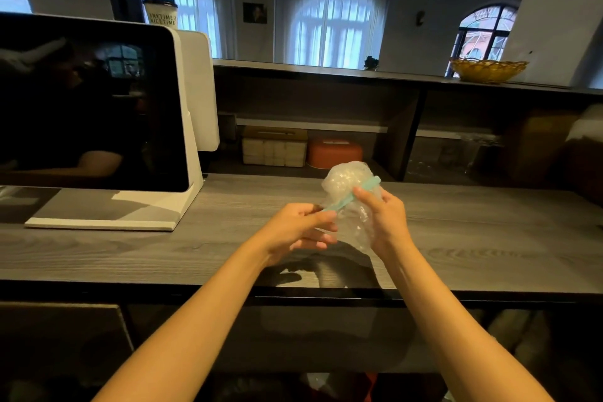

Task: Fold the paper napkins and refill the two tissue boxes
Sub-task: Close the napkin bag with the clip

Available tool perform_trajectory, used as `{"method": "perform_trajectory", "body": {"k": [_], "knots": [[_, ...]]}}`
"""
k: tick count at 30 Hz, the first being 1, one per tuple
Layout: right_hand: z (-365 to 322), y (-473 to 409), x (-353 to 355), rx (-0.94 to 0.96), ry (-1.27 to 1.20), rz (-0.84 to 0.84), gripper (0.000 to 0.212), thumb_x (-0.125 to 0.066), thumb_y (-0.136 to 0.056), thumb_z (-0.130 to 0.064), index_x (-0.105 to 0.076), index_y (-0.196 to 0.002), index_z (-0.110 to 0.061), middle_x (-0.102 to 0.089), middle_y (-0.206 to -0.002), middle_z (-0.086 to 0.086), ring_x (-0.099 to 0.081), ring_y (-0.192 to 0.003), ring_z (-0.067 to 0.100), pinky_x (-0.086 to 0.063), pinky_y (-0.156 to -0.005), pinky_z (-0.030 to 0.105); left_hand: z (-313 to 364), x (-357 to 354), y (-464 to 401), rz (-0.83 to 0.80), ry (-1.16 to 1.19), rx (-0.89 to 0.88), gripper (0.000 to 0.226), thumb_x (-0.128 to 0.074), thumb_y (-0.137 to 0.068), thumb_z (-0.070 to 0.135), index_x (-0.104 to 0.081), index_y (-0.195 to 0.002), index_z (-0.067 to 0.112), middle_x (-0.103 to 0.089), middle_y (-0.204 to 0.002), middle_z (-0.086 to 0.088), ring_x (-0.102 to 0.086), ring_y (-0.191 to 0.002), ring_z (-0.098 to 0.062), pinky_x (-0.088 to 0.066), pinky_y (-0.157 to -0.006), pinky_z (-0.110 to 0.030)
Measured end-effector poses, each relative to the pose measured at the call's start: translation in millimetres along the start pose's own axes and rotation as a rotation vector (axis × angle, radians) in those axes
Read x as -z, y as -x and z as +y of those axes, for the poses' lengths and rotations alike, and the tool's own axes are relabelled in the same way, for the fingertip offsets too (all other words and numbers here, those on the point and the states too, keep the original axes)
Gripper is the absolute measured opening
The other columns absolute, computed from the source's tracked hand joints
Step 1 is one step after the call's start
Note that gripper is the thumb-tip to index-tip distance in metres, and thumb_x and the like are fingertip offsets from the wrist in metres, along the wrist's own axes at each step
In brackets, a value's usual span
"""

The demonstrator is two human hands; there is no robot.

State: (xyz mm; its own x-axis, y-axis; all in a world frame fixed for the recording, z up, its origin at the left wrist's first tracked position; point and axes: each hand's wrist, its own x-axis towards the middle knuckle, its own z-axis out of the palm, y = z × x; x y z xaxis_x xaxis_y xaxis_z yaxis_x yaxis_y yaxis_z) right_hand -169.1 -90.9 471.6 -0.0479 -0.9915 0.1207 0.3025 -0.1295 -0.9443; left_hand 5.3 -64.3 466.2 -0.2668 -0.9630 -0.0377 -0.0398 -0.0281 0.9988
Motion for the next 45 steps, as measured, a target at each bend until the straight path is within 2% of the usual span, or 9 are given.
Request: {"method": "perform_trajectory", "body": {"k": [6,12,18,22,28,34,39,42,45], "knots": [[12,9,-16,-0.119,-0.067,-0.055,0.04,-0.07,-0.088,-0.012,-0.059,-0.126,-0.014,-0.067,-0.118,0.012,-0.069,-0.101,0.029,-0.06,-0.068,0.038,-9,24,19,0.057,0.113,-0.014,0.027,-0.061,-0.098,0.015,-0.066,-0.119,-0.001,-0.076,-0.105,-0.014,-0.075,-0.096,-0.024,-0.061,-0.078,-0.029],[21,24,-52,-0.173,-0.09,-0.172,0.026,-0.069,-0.086,-0.002,-0.061,-0.109,-0.01,-0.068,-0.114,0.017,-0.072,-0.092,0.027,-0.061,-0.065,0.037,-21,58,45,0.173,0.261,-0.011,0.021,-0.053,-0.101,0.007,-0.067,-0.114,-0.002,-0.074,-0.106,-0.021,-0.074,-0.095,-0.027,-0.062,-0.076,-0.03],[44,38,-92,-0.124,-0.011,-0.176,0.024,-0.069,-0.084,0.004,-0.064,-0.104,-0.008,-0.07,-0.102,0.014,-0.071,-0.089,0.026,-0.058,-0.085,0.049,-24,87,79,0.269,0.247,-0.011,0.018,-0.051,-0.1,0.0,-0.069,-0.1,0.002,-0.077,-0.086,-0.012,-0.076,-0.078,-0.018,-0.06,-0.063,-0.023],[56,52,-116,-0.145,0.001,-0.266,0.028,-0.07,-0.087,-0.004,-0.062,-0.113,-0.011,-0.071,-0.108,0.012,-0.074,-0.088,0.021,-0.062,-0.072,0.039,-23,106,107,0.315,0.183,-0.054,0.018,-0.052,-0.1,0.002,-0.07,-0.097,0.002,-0.076,-0.079,-0.009,-0.074,-0.071,-0.016,-0.059,-0.061,-0.022],[83,86,-164,-0.251,-0.004,-0.415,0.03,-0.067,-0.091,-0.006,-0.064,-0.121,0.0,-0.073,-0.109,0.014,-0.074,-0.089,0.022,-0.057,-0.064,0.025,-44,141,159,0.717,0.304,-0.209,0.01,-0.06,-0.098,0.012,-0.066,-0.09,0.01,-0.071,-0.073,0.002,-0.068,-0.071,-0.011,-0.057,-0.066,-0.025],[130,137,-223,-0.244,0.074,-0.456,0.028,-0.071,-0.088,-0.005,-0.065,-0.115,-0.005,-0.073,-0.108,0.012,-0.073,-0.094,0.024,-0.062,-0.077,0.037,-88,170,222,0.94,0.396,-0.25,0.012,-0.055,-0.101,0.015,-0.065,-0.104,0.008,-0.077,-0.094,-0.004,-0.074,-0.096,-0.022,-0.061,-0.077,-0.037],[182,180,-260,-0.255,0.173,-0.491,0.027,-0.078,-0.082,-0.006,-0.065,-0.105,-0.011,-0.071,-0.099,0.012,-0.072,-0.092,0.029,-0.06,-0.077,0.042,-139,186,272,1.186,0.314,-0.294,0.013,-0.056,-0.101,0.01,-0.066,-0.094,0.005,-0.075,-0.083,-0.002,-0.074,-0.082,-0.017,-0.057,-0.067,-0.028],[226,207,-278,-0.276,0.28,-0.552,0.027,-0.079,-0.081,-0.01,-0.066,-0.104,-0.012,-0.069,-0.09,0.009,-0.067,-0.08,0.019,-0.057,-0.075,0.035,-177,194,301,1.337,0.317,-0.223,0.018,-0.052,-0.102,0.006,-0.061,-0.087,0.004,-0.073,-0.07,0.003,-0.071,-0.069,-0.007,-0.055,-0.062,-0.021],[279,228,-291,-0.352,0.372,-0.62,0.021,-0.074,-0.083,-0.01,-0.068,-0.102,-0.016,-0.069,-0.098,0.012,-0.064,-0.086,0.022,-0.055,-0.08,0.042,-228,205,327,1.411,0.319,-0.104,0.015,-0.056,-0.101,0.012,-0.067,-0.093,0.004,-0.074,-0.085,-0.007,-0.072,-0.082,-0.019,-0.058,-0.073,-0.034]]}}
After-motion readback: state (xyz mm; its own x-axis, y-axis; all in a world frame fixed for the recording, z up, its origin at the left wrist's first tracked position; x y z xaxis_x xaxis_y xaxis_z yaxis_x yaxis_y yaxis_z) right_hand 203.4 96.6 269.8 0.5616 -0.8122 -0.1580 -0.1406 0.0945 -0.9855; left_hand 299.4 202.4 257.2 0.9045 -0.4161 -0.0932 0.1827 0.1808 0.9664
